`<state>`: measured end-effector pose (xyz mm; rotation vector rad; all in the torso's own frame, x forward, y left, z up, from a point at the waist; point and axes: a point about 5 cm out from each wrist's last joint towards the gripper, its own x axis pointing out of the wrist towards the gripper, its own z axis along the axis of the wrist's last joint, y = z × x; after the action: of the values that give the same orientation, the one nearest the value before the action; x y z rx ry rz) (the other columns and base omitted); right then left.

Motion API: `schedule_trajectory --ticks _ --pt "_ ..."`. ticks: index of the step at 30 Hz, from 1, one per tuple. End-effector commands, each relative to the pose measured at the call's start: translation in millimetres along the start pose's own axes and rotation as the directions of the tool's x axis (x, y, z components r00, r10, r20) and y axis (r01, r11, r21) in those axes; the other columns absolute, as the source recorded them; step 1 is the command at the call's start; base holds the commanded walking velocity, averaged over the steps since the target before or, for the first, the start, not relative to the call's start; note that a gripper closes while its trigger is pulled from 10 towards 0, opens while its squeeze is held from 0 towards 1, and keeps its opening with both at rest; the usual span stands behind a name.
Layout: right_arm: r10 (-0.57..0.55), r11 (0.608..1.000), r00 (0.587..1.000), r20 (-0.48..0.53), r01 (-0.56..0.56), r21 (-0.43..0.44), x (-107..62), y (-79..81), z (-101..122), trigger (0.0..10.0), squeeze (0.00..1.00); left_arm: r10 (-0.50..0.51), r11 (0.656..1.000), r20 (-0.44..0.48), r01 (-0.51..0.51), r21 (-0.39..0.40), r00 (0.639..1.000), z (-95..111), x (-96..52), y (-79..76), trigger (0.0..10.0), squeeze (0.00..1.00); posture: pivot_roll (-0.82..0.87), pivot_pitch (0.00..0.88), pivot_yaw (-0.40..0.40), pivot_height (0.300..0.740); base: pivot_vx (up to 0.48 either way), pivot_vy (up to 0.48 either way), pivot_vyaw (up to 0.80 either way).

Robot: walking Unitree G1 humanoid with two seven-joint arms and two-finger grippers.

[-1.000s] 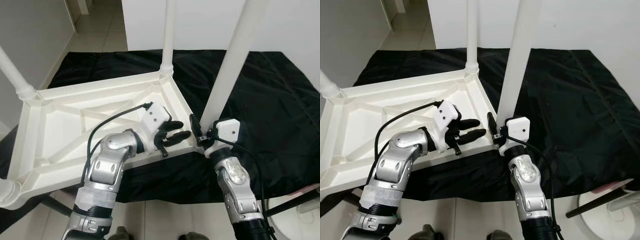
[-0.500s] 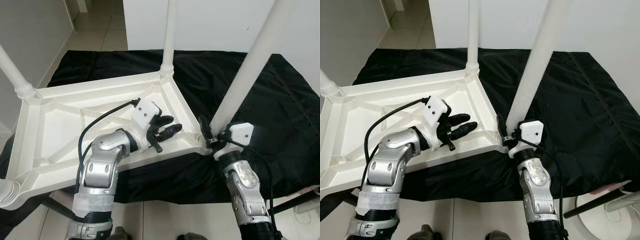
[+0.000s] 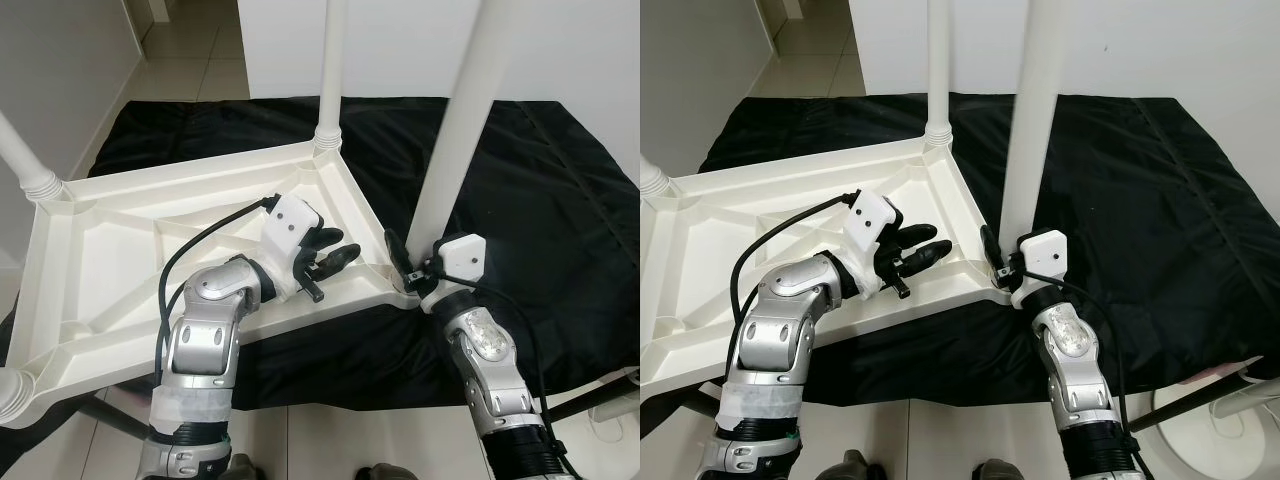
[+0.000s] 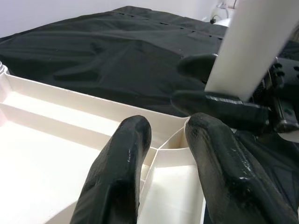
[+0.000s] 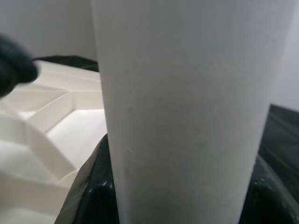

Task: Building children table

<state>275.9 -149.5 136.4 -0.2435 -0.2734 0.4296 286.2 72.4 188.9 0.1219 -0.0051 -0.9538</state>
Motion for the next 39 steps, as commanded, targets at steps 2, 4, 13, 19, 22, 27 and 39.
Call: schedule_trajectory --ticks 2,4,13,19,22,27,39 --pt "0.075 0.997 0.989 -0.124 -0.075 0.002 -15.0 11.0 -25 10.0 0.00 0.342 0.940 0.010 -0.342 0.007 0.940 4 -4.0 18.1 10.0 0.00 -0.05 0.060 0.058 0.740 0.000 0.000 0.00" --pt "0.074 0.997 0.989 -0.132 -0.073 0.013 -19.0 7.5 -29 10.0 0.00 0.336 0.942 0.009 -0.336 0.015 0.942 3 -6.1 17.7 10.0 0.00 -0.05 0.064 0.049 0.740 0.000 0.000 0.00" --pt "-0.018 0.970 0.985 -0.173 0.059 0.237 -15.3 -3.0 -41 10.0 0.00 0.329 0.943 0.016 -0.329 0.046 0.944 4 -4.2 12.2 10.0 0.00 -0.04 0.053 0.052 0.740 0.000 0.000 0.00" --pt "-0.036 0.954 0.978 -0.206 0.095 0.286 -8.3 -2.5 -42 10.0 0.00 0.341 0.939 0.022 -0.342 0.049 0.940 7 -3.1 14.5 10.0 0.00 -0.04 0.055 0.051 0.740 0.000 0.000 0.00" --pt "-0.027 0.956 0.978 -0.205 0.085 0.279 0.7 -1.1 -39 10.0 0.00 0.349 0.935 0.025 -0.350 0.052 0.937 7 -3.7 14.6 10.0 0.00 -0.04 0.056 0.046 0.740 0.000 0.000 0.00" --pt "-0.011 0.963 0.980 -0.199 0.064 0.262 -1.8 1.5 -40 10.0 0.00 0.352 0.934 0.023 -0.352 0.053 0.936 7 -4.3 14.3 10.0 0.00 -0.04 0.056 0.042 0.740 0.000 0.000 0.00" --pt "-0.020 0.954 0.972 -0.235 0.089 0.288 -15.3 10.9 -50 10.0 0.00 0.345 0.937 0.043 -0.347 0.040 0.938 10 -4.0 11.9 10.0 0.00 -0.04 0.053 0.035 0.740 0.000 0.000 0.00"
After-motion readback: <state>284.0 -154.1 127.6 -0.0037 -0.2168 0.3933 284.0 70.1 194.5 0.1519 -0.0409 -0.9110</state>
